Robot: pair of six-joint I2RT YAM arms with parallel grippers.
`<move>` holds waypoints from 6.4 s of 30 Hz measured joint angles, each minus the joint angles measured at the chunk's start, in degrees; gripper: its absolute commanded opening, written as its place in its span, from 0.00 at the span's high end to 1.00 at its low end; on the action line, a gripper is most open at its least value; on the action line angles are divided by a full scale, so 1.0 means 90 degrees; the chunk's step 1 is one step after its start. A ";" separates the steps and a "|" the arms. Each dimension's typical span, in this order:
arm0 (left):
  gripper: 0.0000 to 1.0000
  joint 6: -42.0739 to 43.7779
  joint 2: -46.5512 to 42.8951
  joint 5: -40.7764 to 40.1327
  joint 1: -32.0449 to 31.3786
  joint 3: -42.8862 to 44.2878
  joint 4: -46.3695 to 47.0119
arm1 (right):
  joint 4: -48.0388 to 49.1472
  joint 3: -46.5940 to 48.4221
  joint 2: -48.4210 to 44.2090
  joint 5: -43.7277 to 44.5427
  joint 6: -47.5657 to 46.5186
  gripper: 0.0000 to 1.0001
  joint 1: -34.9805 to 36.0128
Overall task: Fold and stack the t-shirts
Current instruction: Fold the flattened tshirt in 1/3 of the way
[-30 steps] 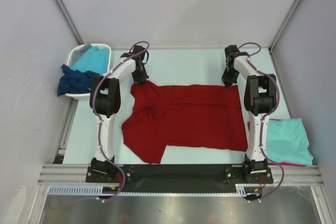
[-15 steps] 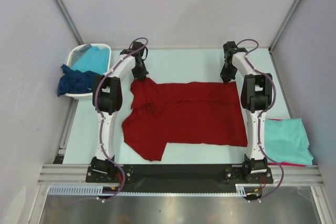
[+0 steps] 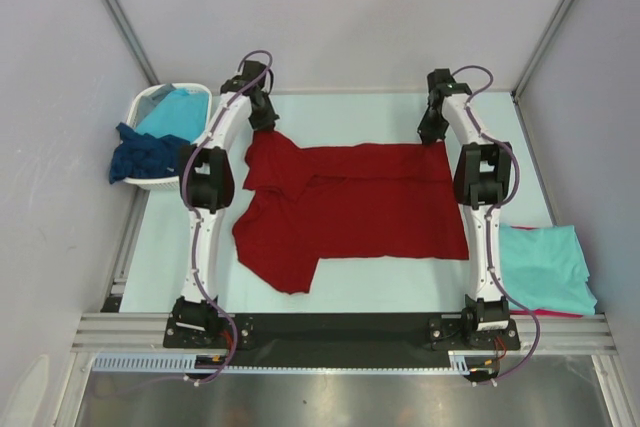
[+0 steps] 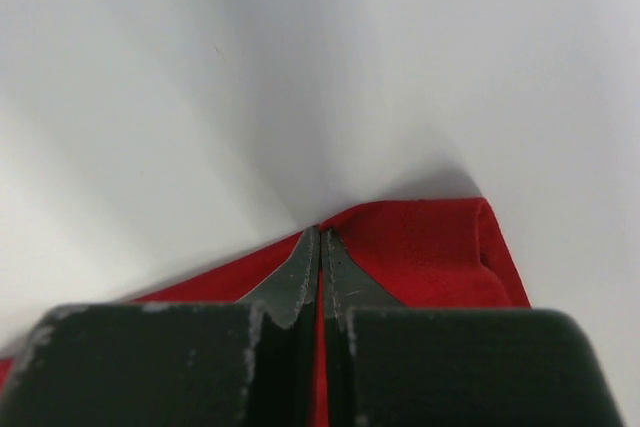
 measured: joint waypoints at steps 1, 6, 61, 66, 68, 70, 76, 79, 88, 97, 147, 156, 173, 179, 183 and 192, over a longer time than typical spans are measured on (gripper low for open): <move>1.00 -0.0002 0.0032 0.0019 0.0017 0.0019 0.0007 | -0.0005 0.0112 0.0068 -0.0027 0.0007 1.00 -0.0019; 1.00 0.0000 0.0282 0.0117 0.0117 0.0109 0.0017 | -0.0092 0.0716 0.0410 -0.0209 0.0085 1.00 -0.0117; 0.62 -0.0476 -0.6771 -0.0243 -0.1005 -0.6713 0.1865 | 0.1545 -0.5525 -0.5911 0.0002 0.0182 0.48 0.1569; 1.00 -0.0695 -0.6851 -0.0153 -0.1127 -0.8461 0.2001 | 0.1508 -0.6747 -0.6110 0.0379 0.0282 0.45 0.1773; 1.00 -0.0736 -0.6849 -0.0136 -0.1166 -0.8723 0.1957 | 0.1477 -0.6890 -0.6142 0.0508 0.0274 0.45 0.1814; 0.98 -0.0731 -0.6849 -0.0121 -0.1219 -0.8769 0.1987 | 0.1532 -0.6941 -0.6241 0.0539 0.0265 0.47 0.1846; 0.87 -0.0357 -0.6343 -0.0410 -0.1860 -0.8048 0.1960 | 0.1848 -0.6982 -0.6275 0.0471 0.0219 0.50 0.1872; 0.86 -0.0219 -0.5948 -0.0505 -0.2237 -0.7783 0.2062 | 0.1943 -0.6907 -0.5770 0.0418 0.0223 0.50 0.1916; 0.85 -0.0158 -0.4721 -0.0641 -0.2375 -0.7550 0.1970 | 0.1955 -0.6817 -0.5311 0.0206 0.0243 0.50 0.2348; 0.86 -0.0158 -0.4340 -0.0782 -0.1989 -0.7395 0.1943 | 0.2067 -0.6722 -0.4792 0.0078 0.0270 0.51 0.2395; 0.89 -0.0731 -0.4311 -0.1705 0.0631 -0.7390 0.1239 | 0.2144 -0.6989 -0.4845 0.0090 0.0272 0.53 0.2382; 0.87 -0.0726 -0.5406 -0.1732 0.0294 -0.7388 0.1217 | 0.2266 -0.6992 -0.4845 0.0070 0.0272 0.55 0.2441; 0.87 -0.0724 -0.4857 -0.1343 -0.0840 -0.7385 0.1542 | 0.2805 -0.6479 -0.3842 -0.0163 0.0520 0.63 0.1977; 0.87 -0.0680 -0.4437 -0.1345 -0.0821 -0.7283 0.1540 | 0.2786 -0.6484 -0.3842 -0.0148 0.0563 0.62 0.1698; 0.87 -0.0682 -0.4235 -0.1341 -0.0738 -0.7244 0.1537 | 0.2795 -0.6528 -0.3859 -0.0090 0.0614 0.62 0.1639; 0.87 -0.0678 -0.4340 -0.1341 -0.0296 -0.7327 0.1581 | 0.2839 -0.6917 -0.4218 0.0168 0.0619 0.53 0.1637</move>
